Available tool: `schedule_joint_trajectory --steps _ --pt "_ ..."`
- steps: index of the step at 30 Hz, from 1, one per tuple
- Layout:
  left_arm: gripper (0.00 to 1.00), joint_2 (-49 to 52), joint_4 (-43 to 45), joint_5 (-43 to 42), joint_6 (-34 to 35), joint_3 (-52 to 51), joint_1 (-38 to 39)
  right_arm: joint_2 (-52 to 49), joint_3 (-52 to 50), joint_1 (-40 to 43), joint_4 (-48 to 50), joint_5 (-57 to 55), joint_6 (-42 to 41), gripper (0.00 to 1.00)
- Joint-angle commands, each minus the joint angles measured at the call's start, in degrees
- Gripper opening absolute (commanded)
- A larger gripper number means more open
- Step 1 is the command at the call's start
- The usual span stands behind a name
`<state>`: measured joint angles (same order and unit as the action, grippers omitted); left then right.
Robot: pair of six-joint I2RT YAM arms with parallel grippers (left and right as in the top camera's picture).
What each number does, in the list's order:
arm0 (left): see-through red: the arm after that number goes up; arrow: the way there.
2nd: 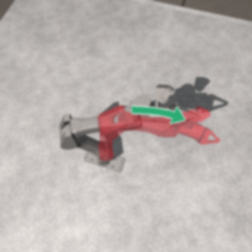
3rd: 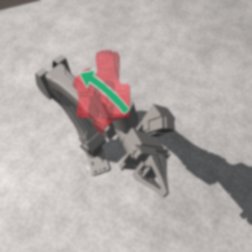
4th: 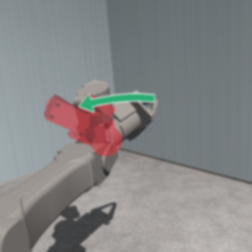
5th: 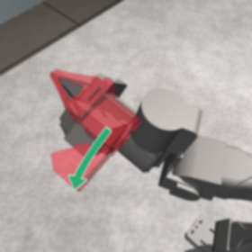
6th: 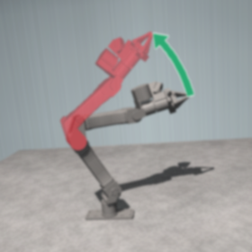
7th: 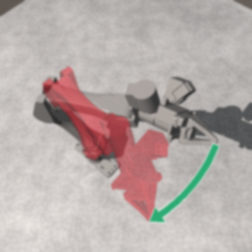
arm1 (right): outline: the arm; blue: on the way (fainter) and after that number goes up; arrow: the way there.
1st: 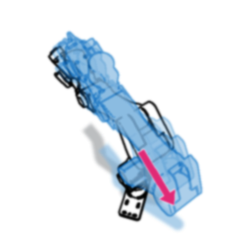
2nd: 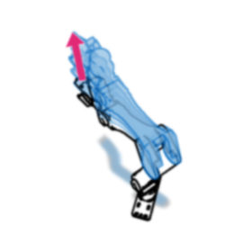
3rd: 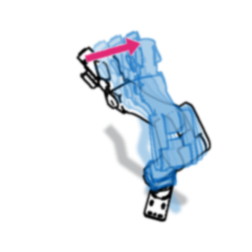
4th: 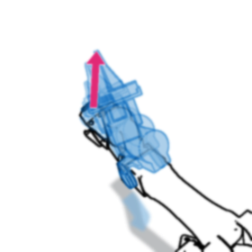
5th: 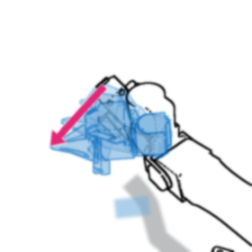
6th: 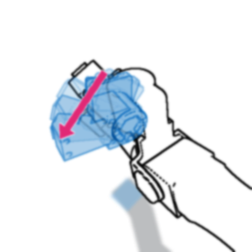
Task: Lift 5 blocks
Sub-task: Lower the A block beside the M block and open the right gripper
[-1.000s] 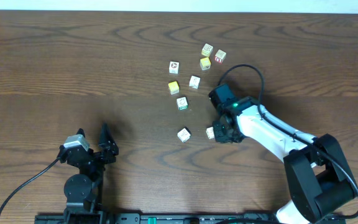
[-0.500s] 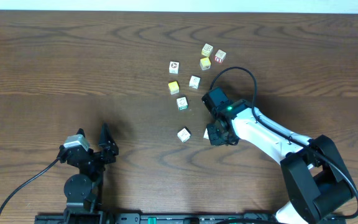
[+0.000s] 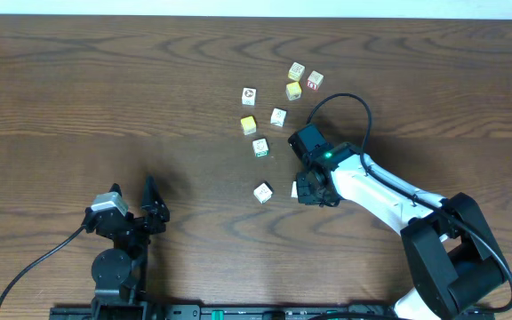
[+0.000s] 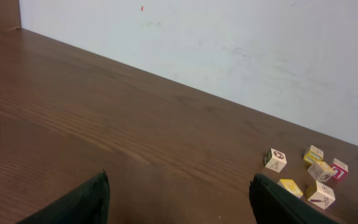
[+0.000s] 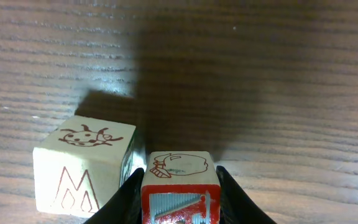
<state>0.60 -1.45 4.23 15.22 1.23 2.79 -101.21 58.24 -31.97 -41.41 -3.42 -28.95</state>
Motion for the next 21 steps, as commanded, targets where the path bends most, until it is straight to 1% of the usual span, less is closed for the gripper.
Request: schedule_joint_trajectory --steps 1,6,8,12,21 --pt "0.73 -0.31 -2.36 0.76 0.09 -0.98 -0.09 -0.68 -1.2 0.0 0.81 -0.35 -1.46 0.25" --pt "0.73 -0.31 -2.36 0.76 0.09 -0.98 -0.09 -0.7 -1.2 0.0 0.96 -1.16 -1.44 0.25" --pt "0.72 -0.31 -2.36 0.76 0.09 -0.98 -0.09 -0.68 -1.2 0.04 0.98 -2.38 -1.44 0.27" --pt "0.73 -0.31 -2.36 0.76 0.09 -0.98 -0.09 -0.68 -1.2 0.04 1.01 -5.27 -1.46 0.29" --pt "0.72 -0.31 -2.36 0.76 0.09 -0.98 -0.09 -0.68 -1.2 0.04 2.47 -5.38 -1.44 0.31"
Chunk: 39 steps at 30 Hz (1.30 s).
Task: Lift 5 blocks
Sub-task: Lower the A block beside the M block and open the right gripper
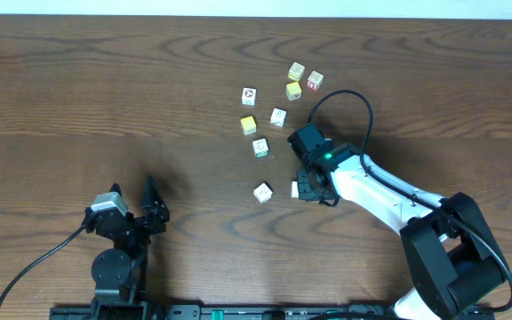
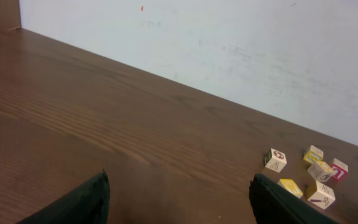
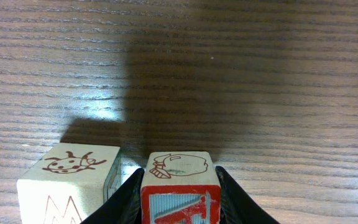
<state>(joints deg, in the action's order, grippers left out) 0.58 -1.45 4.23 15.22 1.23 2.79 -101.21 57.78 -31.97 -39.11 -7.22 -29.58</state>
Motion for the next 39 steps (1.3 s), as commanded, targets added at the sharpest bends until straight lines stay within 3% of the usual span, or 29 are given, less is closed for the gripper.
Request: schedule_joint_trajectory --steps 1,10,39 --pt "0.73 -0.28 -2.36 0.76 0.09 -0.98 -0.09 -0.7 -0.74 0.04 0.17 -1.55 -0.81 0.3" --pt "0.72 -0.28 -2.36 0.76 0.09 -0.98 -0.09 -0.7 -0.74 0.04 0.13 -1.51 -0.83 0.41" --pt "0.73 -0.28 -2.36 0.76 0.09 -0.98 -0.09 -0.7 -0.72 4.15 4.2 -3.02 0.5 0.45"
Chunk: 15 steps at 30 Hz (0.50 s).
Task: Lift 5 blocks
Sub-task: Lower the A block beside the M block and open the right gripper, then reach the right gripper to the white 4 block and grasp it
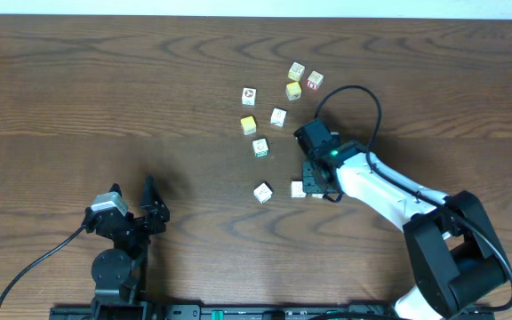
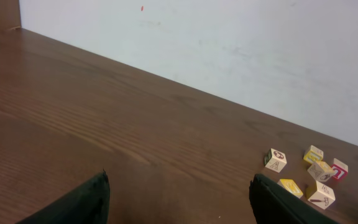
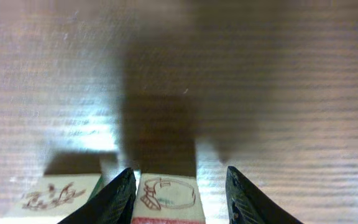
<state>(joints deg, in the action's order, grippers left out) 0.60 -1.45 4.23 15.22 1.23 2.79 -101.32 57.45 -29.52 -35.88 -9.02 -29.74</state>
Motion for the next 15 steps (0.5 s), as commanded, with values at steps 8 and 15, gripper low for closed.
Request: schedule_joint_trajectory --steps 8,15 --pt "0.72 -0.31 -2.36 0.76 0.09 -0.98 -0.09 -0.57 2.38 4.37 2.29 2.14 7.37 0.55" --pt "0.72 -0.31 -2.36 0.76 0.09 -0.98 -0.09 -0.57 8.37 4.46 2.73 7.43 9.46 0.59"
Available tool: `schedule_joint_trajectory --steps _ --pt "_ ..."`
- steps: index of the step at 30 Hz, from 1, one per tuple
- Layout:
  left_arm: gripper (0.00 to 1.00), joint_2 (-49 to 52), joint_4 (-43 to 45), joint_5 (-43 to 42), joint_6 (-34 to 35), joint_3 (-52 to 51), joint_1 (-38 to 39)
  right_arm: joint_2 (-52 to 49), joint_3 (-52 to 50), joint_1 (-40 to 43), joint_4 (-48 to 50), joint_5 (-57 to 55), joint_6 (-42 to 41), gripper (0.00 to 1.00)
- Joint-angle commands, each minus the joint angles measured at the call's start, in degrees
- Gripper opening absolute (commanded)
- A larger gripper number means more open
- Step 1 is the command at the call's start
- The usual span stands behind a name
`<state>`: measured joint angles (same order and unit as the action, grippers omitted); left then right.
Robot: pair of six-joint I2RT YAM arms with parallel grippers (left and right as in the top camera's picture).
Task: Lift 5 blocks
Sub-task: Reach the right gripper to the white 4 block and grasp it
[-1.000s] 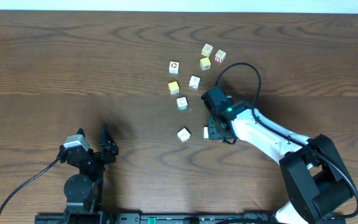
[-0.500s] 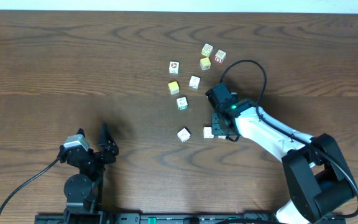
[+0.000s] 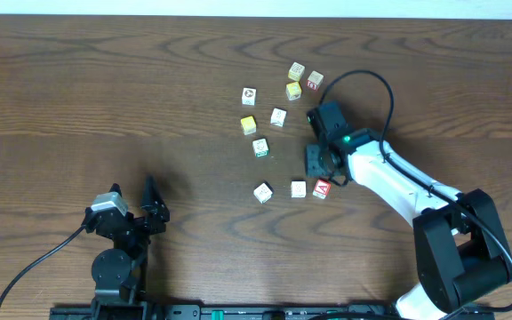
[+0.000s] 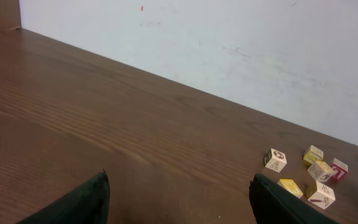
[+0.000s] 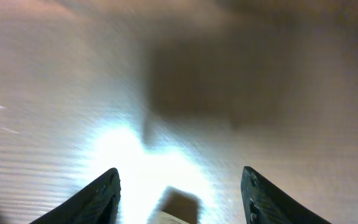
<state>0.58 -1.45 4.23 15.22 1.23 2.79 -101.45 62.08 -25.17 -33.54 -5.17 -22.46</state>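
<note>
Ten small picture blocks lie on the brown table (image 3: 105,98). A red block (image 3: 322,188) rests beside a cream block (image 3: 298,188), with another cream block (image 3: 262,192) to their left. My right gripper (image 3: 316,162) hovers just beyond the red block, open and empty; in the blurred right wrist view its fingers (image 5: 104,194) stand wide apart over a block top (image 5: 174,218) at the bottom edge. The left gripper (image 3: 154,209) rests open near the front left, its fingers (image 4: 87,200) framing bare wood.
Seven more blocks cluster farther back: a white one (image 3: 249,95), yellow ones (image 3: 249,124) (image 3: 293,90), a green-edged one (image 3: 260,147) and others (image 3: 278,116) (image 3: 296,70) (image 3: 315,81). The left wrist view shows this cluster (image 4: 316,177) before a white wall (image 4: 229,43).
My right gripper stood low with its jaws parted round the red block. Now it sits farther back and higher, opened wider, and the red block lies free on the table.
At first my right gripper was shut on the red block beside the ladybird block. Then it held that block lower, close against the table. Then the jaws had parted round it. Now the gripper has drawn away empty; the left arm stayed still throughout.
</note>
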Motion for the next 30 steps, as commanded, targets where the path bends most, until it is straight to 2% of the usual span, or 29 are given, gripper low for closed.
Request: schedule_joint_trajectory --steps 1,3,4,5,6,8,10,19,30 --pt "0.73 -0.28 -2.36 0.76 0.09 -0.98 -0.09 -0.44 4.55 0.11 0.61 4.11 2.19 0.58" --pt "0.73 -0.28 -2.36 0.76 0.09 -0.98 -0.09 -0.44 6.23 0.11 1.25 4.22 2.16 0.5" --pt "0.73 -0.28 -2.36 0.76 0.09 -0.98 -0.09 -0.44 7.02 0.11 1.46 4.24 2.16 0.41" --pt "0.72 -0.28 -2.36 0.76 0.09 -0.98 -0.09 -0.46 7.76 0.11 1.68 4.28 2.16 0.37" --pt "0.72 -0.28 -2.36 0.76 0.09 -0.98 -0.09 -0.46 8.79 0.09 2.84 5.66 2.45 0.39" --pt "0.73 -0.28 -2.36 0.76 0.09 -0.98 -0.09 -0.46 9.22 -0.11 5.42 7.67 2.82 0.58" --pt "0.73 -0.28 -2.36 0.76 0.09 -0.98 -0.09 -0.46 9.22 -0.7 9.42 8.48 2.12 0.67" --pt "0.72 -0.28 -2.36 0.76 0.09 -0.98 -0.09 -3.63 9.51 -3.06 25.03 5.22 -9.79 0.66" --pt "0.72 -0.28 -2.36 0.76 0.09 -0.98 -0.09 -15.58 17.14 -3.02 23.23 5.01 -14.27 0.61"
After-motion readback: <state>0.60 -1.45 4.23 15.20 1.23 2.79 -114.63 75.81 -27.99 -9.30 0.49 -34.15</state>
